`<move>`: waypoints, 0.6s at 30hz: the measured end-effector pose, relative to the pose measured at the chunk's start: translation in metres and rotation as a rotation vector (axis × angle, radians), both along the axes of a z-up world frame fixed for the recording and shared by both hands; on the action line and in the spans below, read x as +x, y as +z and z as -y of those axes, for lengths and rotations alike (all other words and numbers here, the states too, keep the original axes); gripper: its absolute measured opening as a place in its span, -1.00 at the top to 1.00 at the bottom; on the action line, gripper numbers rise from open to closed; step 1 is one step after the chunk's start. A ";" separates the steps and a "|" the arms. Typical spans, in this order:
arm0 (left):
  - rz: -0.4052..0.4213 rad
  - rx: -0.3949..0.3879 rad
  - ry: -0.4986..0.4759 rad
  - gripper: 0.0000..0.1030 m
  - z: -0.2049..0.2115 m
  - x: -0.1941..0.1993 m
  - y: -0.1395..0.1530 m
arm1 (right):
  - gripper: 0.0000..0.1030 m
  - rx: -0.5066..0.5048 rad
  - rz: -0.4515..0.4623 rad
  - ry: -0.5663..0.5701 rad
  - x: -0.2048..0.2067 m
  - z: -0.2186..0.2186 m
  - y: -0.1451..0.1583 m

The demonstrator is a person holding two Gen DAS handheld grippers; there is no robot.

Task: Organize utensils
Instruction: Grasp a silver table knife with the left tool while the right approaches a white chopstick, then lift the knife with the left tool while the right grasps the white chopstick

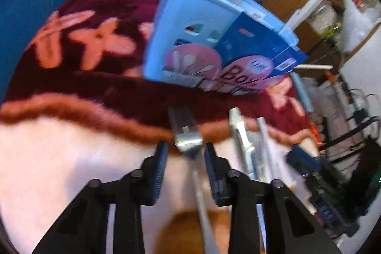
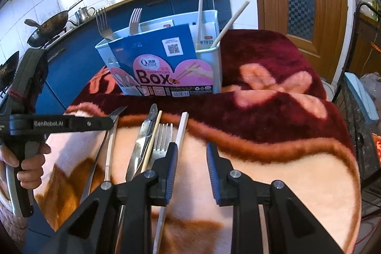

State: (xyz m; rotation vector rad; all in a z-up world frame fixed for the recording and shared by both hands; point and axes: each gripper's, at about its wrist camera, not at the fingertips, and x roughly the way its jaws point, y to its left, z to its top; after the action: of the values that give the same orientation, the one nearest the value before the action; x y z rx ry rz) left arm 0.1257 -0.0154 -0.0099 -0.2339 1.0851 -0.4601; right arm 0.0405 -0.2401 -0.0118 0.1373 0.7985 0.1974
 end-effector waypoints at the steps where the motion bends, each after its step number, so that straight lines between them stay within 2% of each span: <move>1: -0.009 -0.032 -0.002 0.69 0.001 0.002 -0.002 | 0.46 0.000 -0.003 0.001 0.000 -0.001 -0.001; 3: -0.014 -0.067 0.001 0.81 0.003 0.004 -0.006 | 0.46 -0.002 -0.006 0.006 0.000 -0.003 -0.001; 8: 0.027 -0.091 0.010 0.95 0.003 -0.001 -0.004 | 0.46 -0.026 -0.010 0.008 0.000 -0.002 0.000; 18: 0.154 -0.079 0.008 0.96 -0.011 -0.022 0.020 | 0.46 -0.025 -0.079 0.074 0.019 -0.011 -0.002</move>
State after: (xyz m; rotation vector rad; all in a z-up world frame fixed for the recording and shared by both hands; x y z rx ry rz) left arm 0.1041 -0.0046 0.0098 -0.2679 0.9167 -0.5059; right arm 0.0596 -0.2291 -0.0135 0.0929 0.8848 0.2532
